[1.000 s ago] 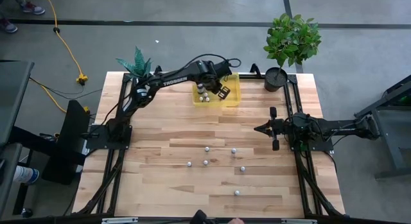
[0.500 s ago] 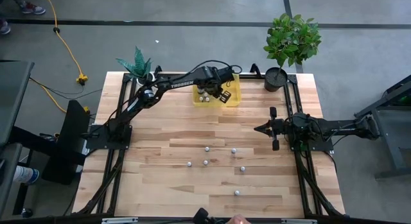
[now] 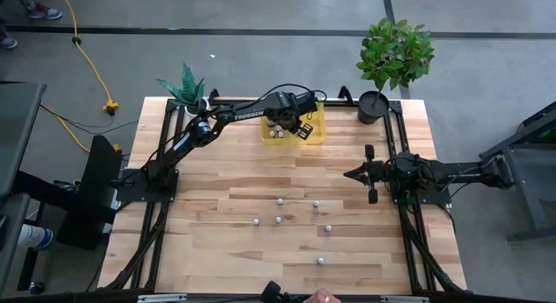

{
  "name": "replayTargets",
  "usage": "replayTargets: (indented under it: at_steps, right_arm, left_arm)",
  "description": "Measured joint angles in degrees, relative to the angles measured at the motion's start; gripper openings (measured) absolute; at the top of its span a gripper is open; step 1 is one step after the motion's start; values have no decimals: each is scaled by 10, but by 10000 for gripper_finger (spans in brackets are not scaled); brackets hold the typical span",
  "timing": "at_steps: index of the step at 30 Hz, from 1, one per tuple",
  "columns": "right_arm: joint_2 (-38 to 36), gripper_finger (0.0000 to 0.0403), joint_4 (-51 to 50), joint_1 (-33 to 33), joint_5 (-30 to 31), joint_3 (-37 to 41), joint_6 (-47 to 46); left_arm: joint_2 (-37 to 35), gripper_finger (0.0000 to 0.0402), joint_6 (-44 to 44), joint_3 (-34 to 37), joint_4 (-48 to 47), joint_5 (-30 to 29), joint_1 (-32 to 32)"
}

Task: Pick & Place food coloring
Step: Put the small green food coloring bottle into the yellow bin

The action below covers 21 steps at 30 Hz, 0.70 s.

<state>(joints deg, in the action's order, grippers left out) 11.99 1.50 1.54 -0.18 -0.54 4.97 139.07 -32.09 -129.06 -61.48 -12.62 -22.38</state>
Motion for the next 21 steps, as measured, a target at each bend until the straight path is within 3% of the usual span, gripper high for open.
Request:
replayTargets:
  at_steps: [10, 21]
  right_arm:
    - [0, 0, 0, 0, 0, 0, 0]
    - [0, 0, 0, 0, 0, 0, 0]
  left_arm:
    - [15, 53, -55, 1, -5, 15, -1]
    - [20, 54, -57, 0, -1, 16, 3]
